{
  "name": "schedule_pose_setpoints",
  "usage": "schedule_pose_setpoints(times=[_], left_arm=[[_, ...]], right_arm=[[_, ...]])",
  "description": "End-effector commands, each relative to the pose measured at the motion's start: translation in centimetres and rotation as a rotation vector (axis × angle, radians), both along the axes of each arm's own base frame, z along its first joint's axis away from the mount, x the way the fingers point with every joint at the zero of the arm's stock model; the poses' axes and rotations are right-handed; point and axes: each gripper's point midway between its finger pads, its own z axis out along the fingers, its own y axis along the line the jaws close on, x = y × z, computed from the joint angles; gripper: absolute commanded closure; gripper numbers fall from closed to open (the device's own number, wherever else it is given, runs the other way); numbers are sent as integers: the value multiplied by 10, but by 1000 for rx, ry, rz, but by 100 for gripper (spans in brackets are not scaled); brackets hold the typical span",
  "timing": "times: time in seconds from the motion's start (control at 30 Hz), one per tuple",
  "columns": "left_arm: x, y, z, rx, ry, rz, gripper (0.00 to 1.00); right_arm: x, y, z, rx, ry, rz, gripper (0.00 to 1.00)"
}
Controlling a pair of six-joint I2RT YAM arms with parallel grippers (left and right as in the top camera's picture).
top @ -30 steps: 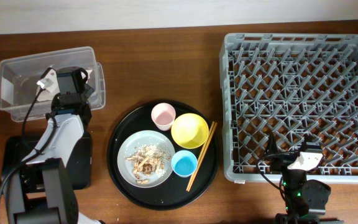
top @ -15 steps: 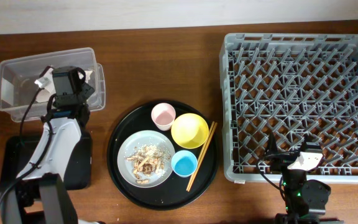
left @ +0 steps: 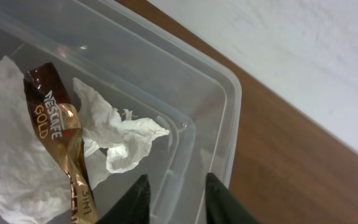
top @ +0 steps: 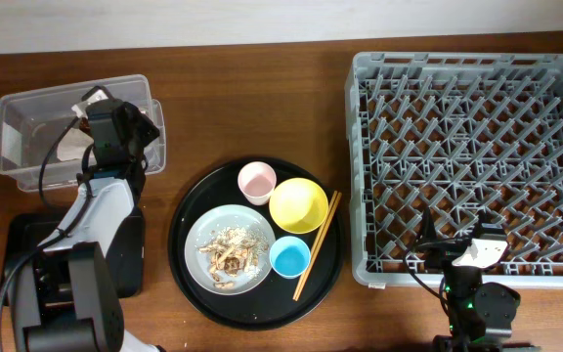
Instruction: Sort waste into correct bins and load items into the dishwasher rack
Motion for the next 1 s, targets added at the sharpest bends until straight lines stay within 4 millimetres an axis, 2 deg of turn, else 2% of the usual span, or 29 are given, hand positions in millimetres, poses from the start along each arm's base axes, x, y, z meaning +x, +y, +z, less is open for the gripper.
schedule_pose_setpoints(times=[0.0, 0.03, 0.1, 0.23, 0.3, 0.43, 0.57, 0.77, 0.97], left_arm=[[-2, -4, -5, 91, 45, -85, 73], [-6, -4, -11, 108, 77, -101, 74], [-12, -4, -19, 138, 128, -129, 81], [-18, -6, -27, 129, 166, -135, 95], [-20, -8, -30, 120, 178, -145, 99], [-21, -17, -32, 86, 180, -189, 99], [-25, -18, -32, 83, 195, -191, 99], [-25, -17, 1, 99, 123, -183, 99], [-28, -8, 1, 94, 134, -165, 99]], right_arm=[[0, -2, -3, 7, 3, -12, 1], [0, -2, -3, 7, 3, -12, 1], [0, -2, -3, 7, 3, -12, 1], [0, -2, -3, 7, 3, -12, 1], [0, -2, -3, 7, 3, -12, 1], [0, -2, -3, 7, 3, -12, 1], [0, -2, -3, 7, 3, -12, 1], [0, -2, -3, 7, 3, -12, 1], [0, -2, -3, 7, 3, -12, 1]])
